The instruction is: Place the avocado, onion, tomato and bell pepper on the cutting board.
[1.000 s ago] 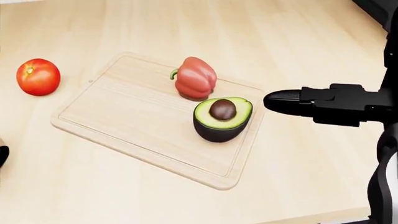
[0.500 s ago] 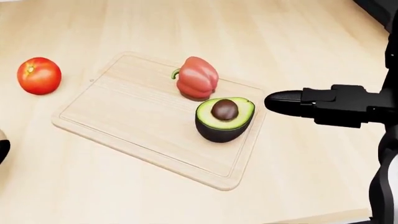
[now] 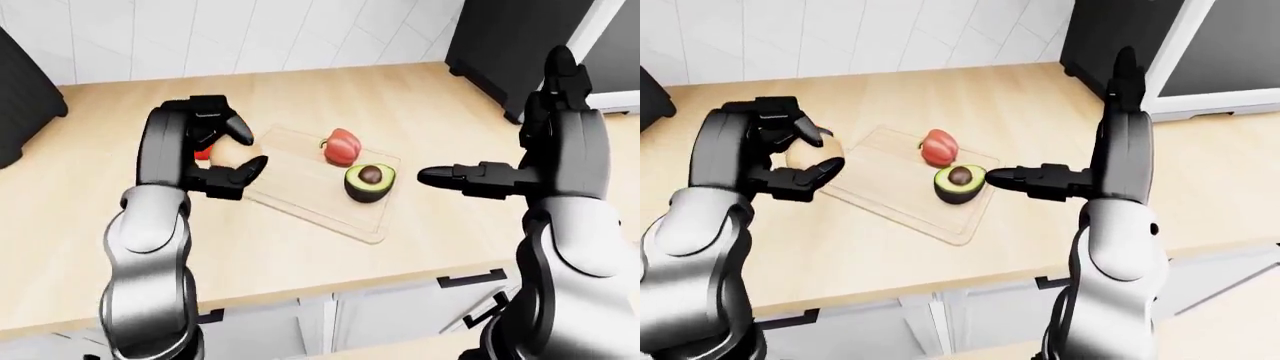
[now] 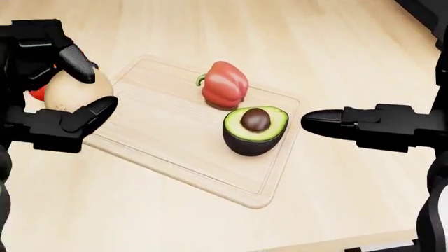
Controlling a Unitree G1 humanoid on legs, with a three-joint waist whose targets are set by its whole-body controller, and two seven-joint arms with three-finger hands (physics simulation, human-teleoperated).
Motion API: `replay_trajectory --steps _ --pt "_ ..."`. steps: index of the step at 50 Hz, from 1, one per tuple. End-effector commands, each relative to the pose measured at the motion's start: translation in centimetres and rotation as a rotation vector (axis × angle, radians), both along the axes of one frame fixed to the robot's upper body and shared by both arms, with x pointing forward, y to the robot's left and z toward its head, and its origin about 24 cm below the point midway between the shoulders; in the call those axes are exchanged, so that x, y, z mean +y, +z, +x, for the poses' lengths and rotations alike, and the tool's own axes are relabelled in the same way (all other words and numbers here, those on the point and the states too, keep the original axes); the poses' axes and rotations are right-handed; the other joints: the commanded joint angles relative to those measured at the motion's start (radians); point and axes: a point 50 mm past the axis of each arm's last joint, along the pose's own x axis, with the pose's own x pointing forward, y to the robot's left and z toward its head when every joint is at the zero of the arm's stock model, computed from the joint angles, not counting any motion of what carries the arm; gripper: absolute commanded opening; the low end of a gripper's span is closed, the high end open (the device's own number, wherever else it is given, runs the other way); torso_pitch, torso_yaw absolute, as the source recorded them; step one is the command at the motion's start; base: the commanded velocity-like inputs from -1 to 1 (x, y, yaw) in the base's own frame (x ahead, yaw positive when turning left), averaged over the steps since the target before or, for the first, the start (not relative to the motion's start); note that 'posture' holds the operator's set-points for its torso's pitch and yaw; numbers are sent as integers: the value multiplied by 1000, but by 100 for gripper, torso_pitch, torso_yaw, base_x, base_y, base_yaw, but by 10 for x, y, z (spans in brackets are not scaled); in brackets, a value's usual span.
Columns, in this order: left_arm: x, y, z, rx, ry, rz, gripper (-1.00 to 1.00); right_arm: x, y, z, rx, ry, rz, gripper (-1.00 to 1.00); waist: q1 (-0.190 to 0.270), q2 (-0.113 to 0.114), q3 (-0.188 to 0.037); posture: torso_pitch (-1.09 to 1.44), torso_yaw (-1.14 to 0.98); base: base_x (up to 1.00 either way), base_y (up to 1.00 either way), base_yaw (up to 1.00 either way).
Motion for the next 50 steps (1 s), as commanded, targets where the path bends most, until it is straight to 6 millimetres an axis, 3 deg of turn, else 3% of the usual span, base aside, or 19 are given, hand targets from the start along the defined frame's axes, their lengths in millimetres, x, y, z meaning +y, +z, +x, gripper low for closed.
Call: replay_trajectory --steps 1,11,17,33,44,50 --pt "-4 18 -2 -100 -4 11 -71 2 11 -4 -73 7 -20 100 2 -1 -23 0 0 0 0 0" --pt "-41 8 21 -96 -107 19 -69 1 13 -6 -74 4 -20 100 3 -12 -25 0 0 0 0 0" --pt "-56 1 24 -84 -150 18 -68 3 11 -4 -72 8 -19 100 3 -16 -26 0 0 0 0 0" --pt "-74 -12 18 -58 -206 9 -62 2 10 -7 -71 6 -17 100 5 -20 -29 0 0 0 0 0" --pt "-83 -21 15 -38 -236 9 -44 2 10 -5 -69 4 -19 100 5 -21 -28 0 0 0 0 0" --pt "-78 -21 16 -37 -223 7 -34 3 12 -5 -70 7 -19 100 4 -21 -27 0 0 0 0 0"
